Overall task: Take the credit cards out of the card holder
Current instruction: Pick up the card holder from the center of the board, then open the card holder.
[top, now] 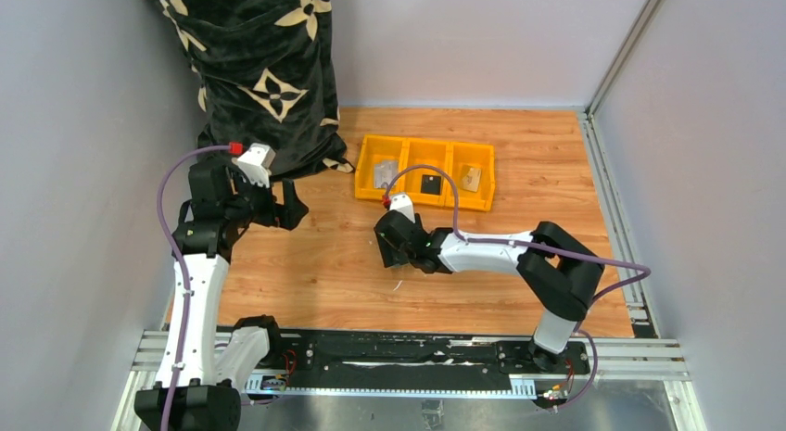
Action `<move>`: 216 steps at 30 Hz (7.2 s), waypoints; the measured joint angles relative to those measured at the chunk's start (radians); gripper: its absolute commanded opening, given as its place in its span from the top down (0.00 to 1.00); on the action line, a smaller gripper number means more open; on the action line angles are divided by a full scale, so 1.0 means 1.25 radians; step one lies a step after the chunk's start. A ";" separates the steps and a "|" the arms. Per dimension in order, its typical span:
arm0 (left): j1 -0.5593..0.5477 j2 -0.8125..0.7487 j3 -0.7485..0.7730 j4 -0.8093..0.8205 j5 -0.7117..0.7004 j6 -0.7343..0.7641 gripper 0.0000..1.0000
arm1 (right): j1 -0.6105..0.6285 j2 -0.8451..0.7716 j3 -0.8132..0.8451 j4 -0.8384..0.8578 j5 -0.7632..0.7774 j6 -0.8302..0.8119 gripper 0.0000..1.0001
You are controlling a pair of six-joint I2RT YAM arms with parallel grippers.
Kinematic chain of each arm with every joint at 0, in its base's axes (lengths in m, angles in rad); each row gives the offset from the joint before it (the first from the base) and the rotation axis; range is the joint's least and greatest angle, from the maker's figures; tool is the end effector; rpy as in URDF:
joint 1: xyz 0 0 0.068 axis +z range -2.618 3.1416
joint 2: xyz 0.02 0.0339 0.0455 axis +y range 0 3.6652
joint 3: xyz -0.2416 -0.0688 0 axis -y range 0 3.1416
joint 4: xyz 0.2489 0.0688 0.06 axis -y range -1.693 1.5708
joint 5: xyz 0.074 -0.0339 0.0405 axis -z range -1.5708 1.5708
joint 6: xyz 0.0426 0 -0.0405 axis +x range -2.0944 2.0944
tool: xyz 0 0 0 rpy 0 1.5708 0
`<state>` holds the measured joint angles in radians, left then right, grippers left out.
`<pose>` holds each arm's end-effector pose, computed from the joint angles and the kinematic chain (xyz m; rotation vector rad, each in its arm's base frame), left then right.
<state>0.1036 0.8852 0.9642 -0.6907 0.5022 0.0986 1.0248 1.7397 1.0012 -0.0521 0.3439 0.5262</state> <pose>0.2026 0.0004 0.3160 0.2760 2.1096 -0.4275 0.2020 0.3048 0.1474 -0.4134 2.2978 0.3815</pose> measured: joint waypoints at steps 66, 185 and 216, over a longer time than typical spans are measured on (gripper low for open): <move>-0.112 -0.003 0.039 0.033 0.368 -0.268 0.90 | -0.121 -0.297 0.005 0.313 -0.741 0.095 0.10; -0.111 -0.281 -0.041 0.118 0.044 -0.425 1.00 | 0.095 -0.073 0.530 -0.164 -0.187 0.133 0.69; -0.116 -0.292 -0.024 0.131 0.091 -0.366 1.00 | 0.106 -0.181 0.467 -0.204 -0.065 0.027 0.93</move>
<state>-0.0410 0.5198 0.9344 -0.5266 0.6163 -0.3584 1.1572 1.5131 1.5852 -0.3069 0.2623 0.5594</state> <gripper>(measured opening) 0.173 0.006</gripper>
